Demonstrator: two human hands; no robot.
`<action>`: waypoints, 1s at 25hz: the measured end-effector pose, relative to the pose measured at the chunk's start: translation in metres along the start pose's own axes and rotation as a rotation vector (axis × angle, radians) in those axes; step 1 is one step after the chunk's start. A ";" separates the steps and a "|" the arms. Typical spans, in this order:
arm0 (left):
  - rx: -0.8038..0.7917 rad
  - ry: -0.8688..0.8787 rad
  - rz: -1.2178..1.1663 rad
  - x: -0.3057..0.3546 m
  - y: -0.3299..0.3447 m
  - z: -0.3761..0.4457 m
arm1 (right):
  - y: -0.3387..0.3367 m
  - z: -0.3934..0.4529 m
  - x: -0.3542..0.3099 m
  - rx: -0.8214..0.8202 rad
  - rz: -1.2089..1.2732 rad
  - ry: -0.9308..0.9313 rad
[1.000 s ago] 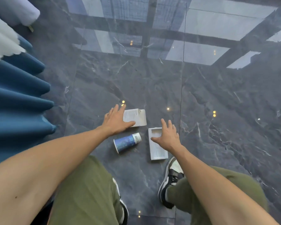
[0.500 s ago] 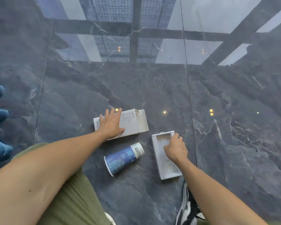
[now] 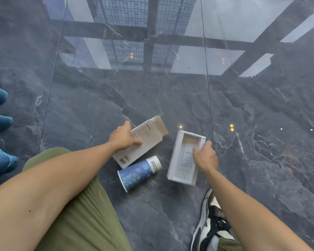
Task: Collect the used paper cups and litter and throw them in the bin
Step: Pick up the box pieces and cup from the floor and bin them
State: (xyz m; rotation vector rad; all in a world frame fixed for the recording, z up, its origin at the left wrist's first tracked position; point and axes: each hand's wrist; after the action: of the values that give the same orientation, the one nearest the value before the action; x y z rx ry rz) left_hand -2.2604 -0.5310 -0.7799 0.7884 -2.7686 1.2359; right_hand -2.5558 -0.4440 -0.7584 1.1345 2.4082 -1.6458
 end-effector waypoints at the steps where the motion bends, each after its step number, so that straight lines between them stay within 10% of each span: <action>1: 0.013 0.019 -0.080 0.002 -0.005 -0.003 | -0.009 0.004 -0.009 0.038 0.086 0.019; 7: -0.196 0.024 -0.686 0.005 -0.032 -0.029 | -0.018 0.003 -0.080 0.021 0.430 -0.084; 15: -0.502 0.079 -0.789 0.002 -0.042 -0.047 | 0.030 -0.025 -0.122 -0.054 0.510 -0.227; 25: -0.272 -0.093 -0.887 -0.006 -0.040 -0.032 | 0.044 -0.040 -0.094 -0.068 0.374 -0.266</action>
State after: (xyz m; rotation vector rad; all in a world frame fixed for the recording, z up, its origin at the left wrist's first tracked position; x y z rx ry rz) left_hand -2.2439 -0.5280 -0.7311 1.7652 -2.0890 0.6357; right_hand -2.4466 -0.4546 -0.7396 1.1801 1.9349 -1.4754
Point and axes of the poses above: each hand's wrist, its own z-axis towards the middle knuckle, its own y-axis out of the palm, x = y × z, and after that the axes turned 13 degrees about -y, right-handed
